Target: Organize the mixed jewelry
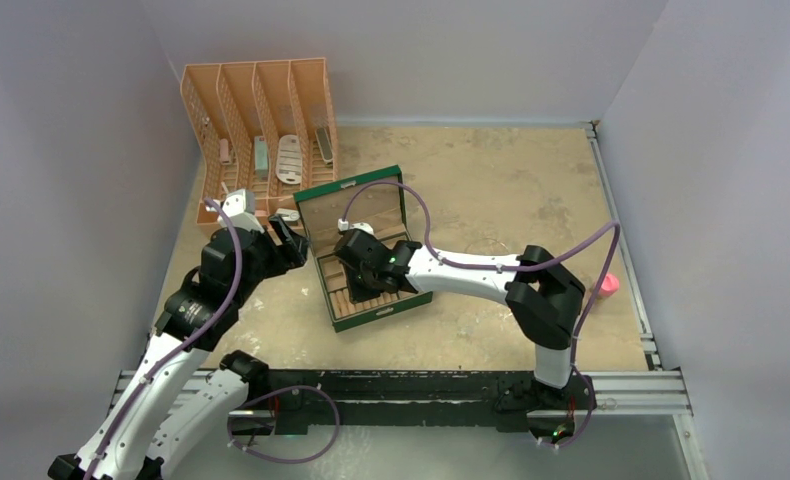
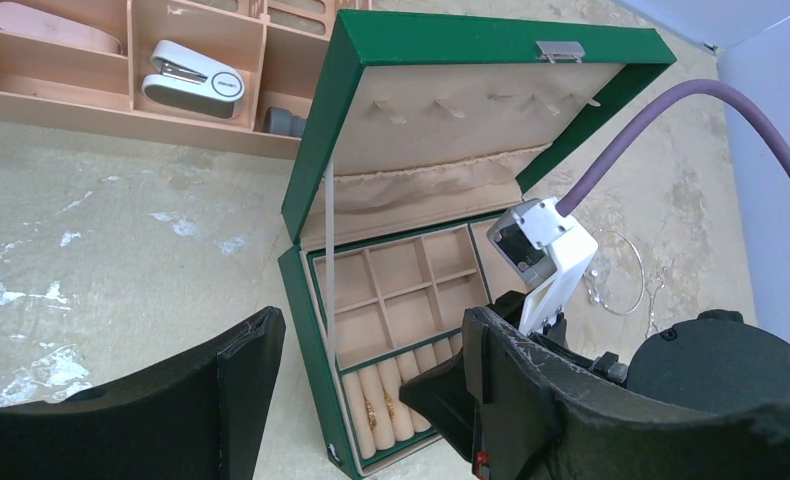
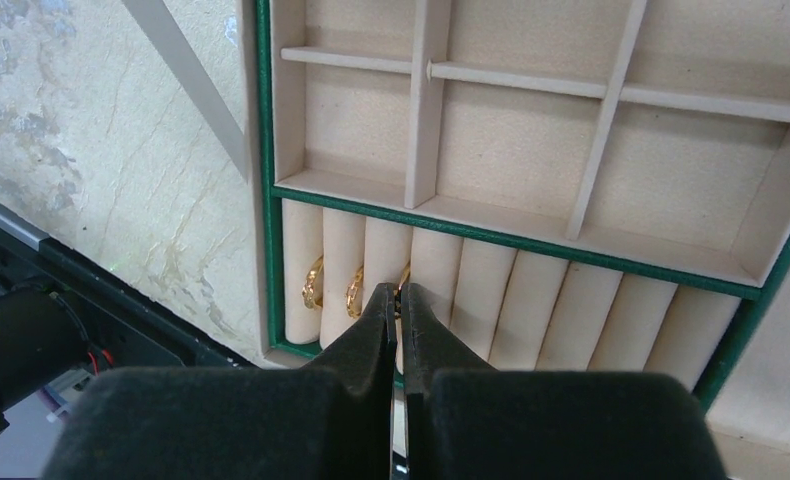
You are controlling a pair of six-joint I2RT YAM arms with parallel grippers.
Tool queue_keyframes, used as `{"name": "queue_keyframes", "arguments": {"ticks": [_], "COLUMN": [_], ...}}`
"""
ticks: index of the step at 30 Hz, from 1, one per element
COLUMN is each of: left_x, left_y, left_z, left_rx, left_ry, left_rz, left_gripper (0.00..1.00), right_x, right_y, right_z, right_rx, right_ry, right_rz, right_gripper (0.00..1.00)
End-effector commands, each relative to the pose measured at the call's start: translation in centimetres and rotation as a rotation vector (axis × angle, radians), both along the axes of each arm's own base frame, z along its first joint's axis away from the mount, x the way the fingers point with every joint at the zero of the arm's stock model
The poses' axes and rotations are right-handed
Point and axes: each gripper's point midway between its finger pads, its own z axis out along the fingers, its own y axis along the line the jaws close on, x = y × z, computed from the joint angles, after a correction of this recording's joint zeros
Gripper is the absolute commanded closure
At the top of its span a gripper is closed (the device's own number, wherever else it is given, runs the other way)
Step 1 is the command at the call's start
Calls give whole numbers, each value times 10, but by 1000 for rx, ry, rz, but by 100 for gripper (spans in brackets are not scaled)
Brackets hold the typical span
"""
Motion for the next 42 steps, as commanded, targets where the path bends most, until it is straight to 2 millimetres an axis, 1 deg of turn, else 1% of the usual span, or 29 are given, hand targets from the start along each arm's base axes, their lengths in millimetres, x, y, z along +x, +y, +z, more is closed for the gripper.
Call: {"name": "queue_keyframes", "arguments": {"ticks": [1,5,11,13,15,20,25,27,29,32,36,38,42], "left_x": [4,4,4,4,4,4,5,5,4,4,2,1,-2], "left_y": [-1,-1,-1,-2,-2,-2,-2,-3,-4,-8,-14,-17,-26], "left_z": [13,13,13,12,12,12,11,11,11,14,18,21,28], "left_rx": [-2,-1,-2,0,0,0,1,-2,-6,-18,-36,-46,-68], "left_ry": [-45,-45,-42,-40,-41,-39,-35,-33,-34,-44,-68,-84,-125], "left_rz": [-13,-13,-14,-15,-14,-14,-15,-20,-26,-44,-78,-99,-156], "left_gripper": [35,35,35,35,35,35,35,35,35,34,34,33,31], "right_x": [-5,-8,-10,-11,-10,-6,-1,4,11,24,43,52,75], "right_y": [-3,-4,-6,-7,-7,-5,-1,-2,-8,-24,-60,-86,-152], "right_z": [12,0,-4,-5,-3,24,55,64,72,82,93,92,72], "right_rx": [7,-11,-11,-15,-8,36,116,137,148,149,139,120,69], "right_ry": [-16,3,11,17,15,-13,-32,-54,-86,-145,-226,-231,-153], "right_rz": [28,32,30,27,20,-11,-72,-111,-165,-277,-470,-576,-780], "right_gripper": [100,99,93,90,86,71,53,50,49,48,49,49,50]}}
